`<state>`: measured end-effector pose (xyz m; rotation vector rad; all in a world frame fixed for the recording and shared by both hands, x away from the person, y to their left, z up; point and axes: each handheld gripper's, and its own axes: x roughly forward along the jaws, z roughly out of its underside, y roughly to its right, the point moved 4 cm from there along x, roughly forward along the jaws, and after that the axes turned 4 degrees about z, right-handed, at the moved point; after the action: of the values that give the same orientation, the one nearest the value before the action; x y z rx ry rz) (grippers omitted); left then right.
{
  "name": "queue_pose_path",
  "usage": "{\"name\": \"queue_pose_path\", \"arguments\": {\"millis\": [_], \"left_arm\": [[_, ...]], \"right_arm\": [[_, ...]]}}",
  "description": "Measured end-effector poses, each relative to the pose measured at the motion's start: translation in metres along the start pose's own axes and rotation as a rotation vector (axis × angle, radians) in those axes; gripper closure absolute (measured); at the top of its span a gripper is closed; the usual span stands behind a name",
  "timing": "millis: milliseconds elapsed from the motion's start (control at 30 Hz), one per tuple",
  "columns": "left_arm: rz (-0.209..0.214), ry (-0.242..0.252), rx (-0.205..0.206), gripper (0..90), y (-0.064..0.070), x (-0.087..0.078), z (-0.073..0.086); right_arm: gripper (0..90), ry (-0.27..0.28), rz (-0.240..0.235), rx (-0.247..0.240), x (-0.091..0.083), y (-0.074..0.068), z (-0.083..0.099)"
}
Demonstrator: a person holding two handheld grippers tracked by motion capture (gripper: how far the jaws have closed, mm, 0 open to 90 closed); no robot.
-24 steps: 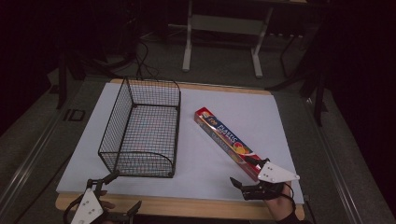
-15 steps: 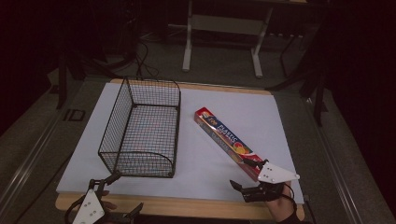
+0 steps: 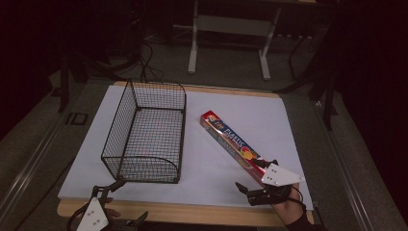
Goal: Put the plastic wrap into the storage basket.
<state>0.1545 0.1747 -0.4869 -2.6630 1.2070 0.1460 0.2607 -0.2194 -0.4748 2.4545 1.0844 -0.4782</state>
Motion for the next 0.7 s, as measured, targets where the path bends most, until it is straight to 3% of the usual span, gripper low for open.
{"name": "queue_pose_path", "arguments": {"millis": [200,433,700], "left_arm": [[0.002,-0.004,-0.006,0.2,-0.001,0.001,0.0],[0.01,-0.015,-0.007,0.2,-0.001,0.002,0.001],[0.025,-0.023,-0.008,0.2,0.0,0.004,0.002]], "right_arm": [[11.5,-0.006,0.0,0.017,0.002,0.013,-0.008],[11.3,0.016,0.032,0.03,0.009,0.031,-0.021],[10.4,-0.035,0.052,0.084,0.03,0.053,-0.023]]}}
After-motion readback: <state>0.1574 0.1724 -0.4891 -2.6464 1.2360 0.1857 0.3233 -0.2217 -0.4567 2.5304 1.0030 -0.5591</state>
